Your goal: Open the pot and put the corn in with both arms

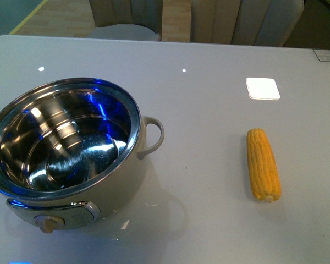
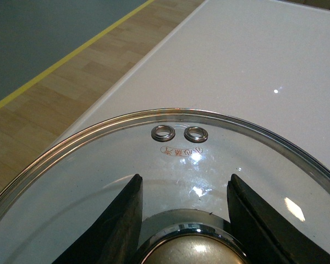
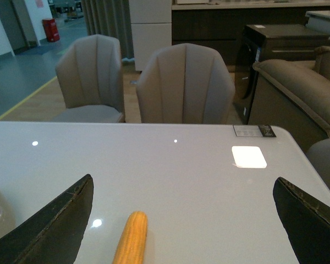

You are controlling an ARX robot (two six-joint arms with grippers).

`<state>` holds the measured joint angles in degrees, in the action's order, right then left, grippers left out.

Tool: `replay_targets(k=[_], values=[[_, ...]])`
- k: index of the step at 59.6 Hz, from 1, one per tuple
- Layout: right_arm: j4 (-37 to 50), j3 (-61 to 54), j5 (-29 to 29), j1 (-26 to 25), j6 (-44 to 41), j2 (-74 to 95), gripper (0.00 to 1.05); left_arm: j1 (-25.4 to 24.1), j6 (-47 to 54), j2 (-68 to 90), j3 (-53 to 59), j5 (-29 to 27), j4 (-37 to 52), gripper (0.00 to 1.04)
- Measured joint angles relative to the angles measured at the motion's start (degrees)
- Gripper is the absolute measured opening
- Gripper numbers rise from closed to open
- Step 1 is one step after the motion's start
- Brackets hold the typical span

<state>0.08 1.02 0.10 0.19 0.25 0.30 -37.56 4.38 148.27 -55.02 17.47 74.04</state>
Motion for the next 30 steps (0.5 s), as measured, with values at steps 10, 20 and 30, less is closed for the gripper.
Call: replay_targets(k=[10,20,30], values=[[0.00,0.00,0.02,0.00,0.02,0.00,0.96,0.17,-0.57,2.34,-1.25,0.83,0.33,0.41],[0.00,0.00,0.02,0.00,0.02,0.00,0.96,0.37,0.28,4.48,-1.55,1.49,1.51,0.41],[0.00,0.00,0.02,0.00,0.02,0.00,0.96,0.37,1.73,5.79,-1.95,1.64,1.62,0.41]])
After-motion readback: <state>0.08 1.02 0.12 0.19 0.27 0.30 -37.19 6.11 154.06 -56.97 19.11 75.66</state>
